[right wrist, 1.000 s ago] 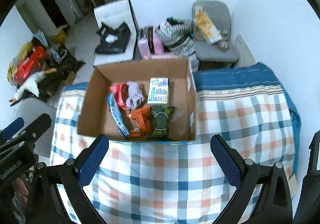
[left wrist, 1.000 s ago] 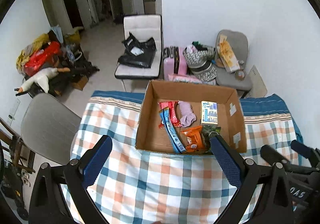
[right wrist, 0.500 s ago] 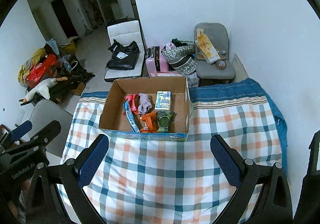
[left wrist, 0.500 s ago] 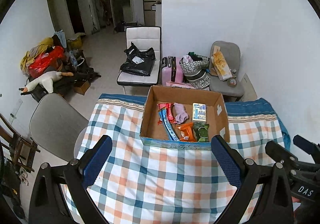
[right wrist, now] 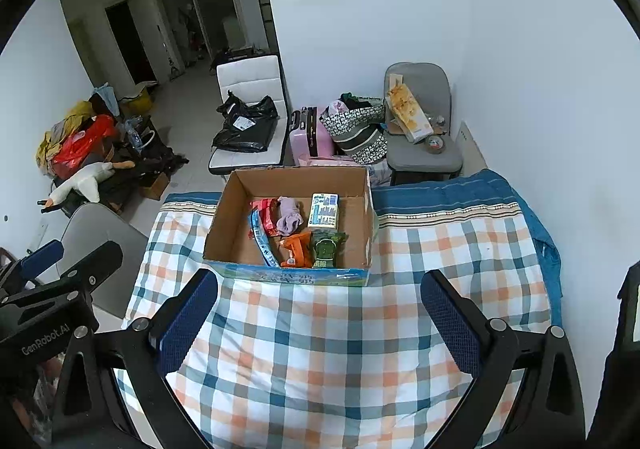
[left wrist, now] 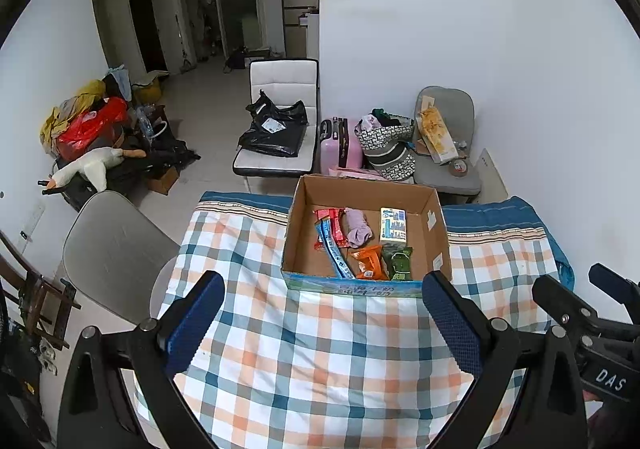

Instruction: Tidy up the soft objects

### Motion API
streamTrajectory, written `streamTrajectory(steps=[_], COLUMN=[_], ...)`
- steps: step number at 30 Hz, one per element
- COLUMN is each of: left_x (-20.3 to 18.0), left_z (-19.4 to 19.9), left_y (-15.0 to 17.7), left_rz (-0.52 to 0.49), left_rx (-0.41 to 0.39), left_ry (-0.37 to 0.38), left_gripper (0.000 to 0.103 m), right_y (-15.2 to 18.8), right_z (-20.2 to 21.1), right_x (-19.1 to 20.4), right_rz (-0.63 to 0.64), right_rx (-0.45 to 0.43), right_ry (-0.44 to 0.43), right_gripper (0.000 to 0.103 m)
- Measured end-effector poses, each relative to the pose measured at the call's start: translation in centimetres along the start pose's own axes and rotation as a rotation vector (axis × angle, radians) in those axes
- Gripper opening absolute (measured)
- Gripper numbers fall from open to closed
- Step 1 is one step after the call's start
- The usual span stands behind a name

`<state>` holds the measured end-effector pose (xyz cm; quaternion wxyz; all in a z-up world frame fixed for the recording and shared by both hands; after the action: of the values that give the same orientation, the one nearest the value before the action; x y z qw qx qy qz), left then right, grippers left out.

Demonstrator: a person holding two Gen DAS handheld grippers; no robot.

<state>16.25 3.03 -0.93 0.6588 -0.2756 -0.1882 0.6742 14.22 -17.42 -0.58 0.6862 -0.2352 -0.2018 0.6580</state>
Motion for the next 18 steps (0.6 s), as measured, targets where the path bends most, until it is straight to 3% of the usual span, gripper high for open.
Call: streamTrajectory(steps=[18], left_x=[0.02], left_z=[0.64], left_y=[-0.02], left_rz=[-0.007], left_rx=[-0.026], left_ry=[-0.008], left_gripper=[0.103], right_y=[-0.69], right_z=[-0.08], right_x=[0.26], right_rz=[-0.022], right_rx=[-0.01], right_ry=[0.039], right_gripper=[0.103])
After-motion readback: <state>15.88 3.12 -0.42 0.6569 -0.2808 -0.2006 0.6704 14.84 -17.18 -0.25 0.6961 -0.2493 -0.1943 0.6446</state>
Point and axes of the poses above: each gripper's, at about its wrist camera, not at the fingertips, and z roughly against the way its jaws point, x to its left, y to its underside, the point moved 1 cm from there along -z, roughly the way its jaws point, and after that the axes turned 8 degrees about y, right-handed, at the moved point
